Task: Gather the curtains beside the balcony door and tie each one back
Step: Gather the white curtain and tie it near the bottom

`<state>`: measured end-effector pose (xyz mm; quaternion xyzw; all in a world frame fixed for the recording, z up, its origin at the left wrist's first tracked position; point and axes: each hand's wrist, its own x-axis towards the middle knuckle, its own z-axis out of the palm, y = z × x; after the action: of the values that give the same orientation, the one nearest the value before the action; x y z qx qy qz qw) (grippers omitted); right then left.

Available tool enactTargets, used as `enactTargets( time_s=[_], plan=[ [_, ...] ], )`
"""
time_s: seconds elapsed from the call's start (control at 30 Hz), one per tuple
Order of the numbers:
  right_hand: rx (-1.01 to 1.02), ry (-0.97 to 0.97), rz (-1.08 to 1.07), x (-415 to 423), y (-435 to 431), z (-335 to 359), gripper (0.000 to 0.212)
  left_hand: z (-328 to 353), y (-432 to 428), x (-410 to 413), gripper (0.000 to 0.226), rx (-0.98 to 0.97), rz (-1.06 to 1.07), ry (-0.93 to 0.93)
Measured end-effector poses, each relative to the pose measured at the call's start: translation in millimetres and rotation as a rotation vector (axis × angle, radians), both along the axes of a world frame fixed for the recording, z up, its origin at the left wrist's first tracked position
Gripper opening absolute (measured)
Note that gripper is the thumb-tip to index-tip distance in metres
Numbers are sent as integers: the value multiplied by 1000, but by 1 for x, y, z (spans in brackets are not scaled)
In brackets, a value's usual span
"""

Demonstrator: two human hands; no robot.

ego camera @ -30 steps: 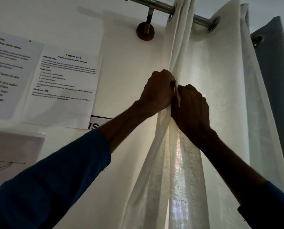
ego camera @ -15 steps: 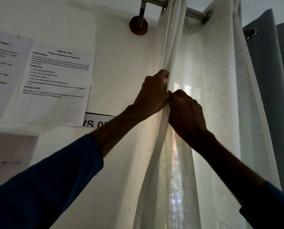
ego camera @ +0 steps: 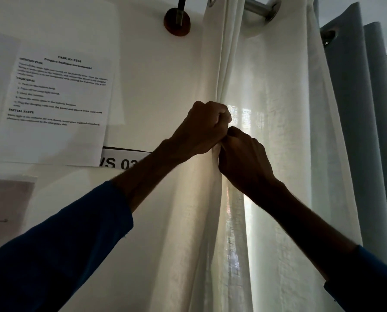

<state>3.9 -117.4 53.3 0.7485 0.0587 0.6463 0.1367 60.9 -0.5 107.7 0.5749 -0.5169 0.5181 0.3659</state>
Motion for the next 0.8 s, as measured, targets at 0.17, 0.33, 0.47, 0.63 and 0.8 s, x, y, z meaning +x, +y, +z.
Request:
enactTargets(
  time_s=[0.17, 0.33, 0.47, 0.63, 0.8],
  plan=[
    [-37, 51, 119, -2, -4, -4, 14, 15, -4, 19, 17, 66, 111, 78],
    [95, 207, 296, -13, -27, 6, 26, 13, -7, 37, 25, 93, 170, 102],
    [124, -234, 140, -32, -53, 27, 19, 6, -14, 44, 25, 34, 133, 46],
    [306, -372, -9, -53, -70, 56, 55, 7, -30, 44, 22, 15, 164, 53],
    [464, -313, 60, -51, -80, 73, 57, 10, -36, 33, 28, -14, 131, 114]
  ],
)
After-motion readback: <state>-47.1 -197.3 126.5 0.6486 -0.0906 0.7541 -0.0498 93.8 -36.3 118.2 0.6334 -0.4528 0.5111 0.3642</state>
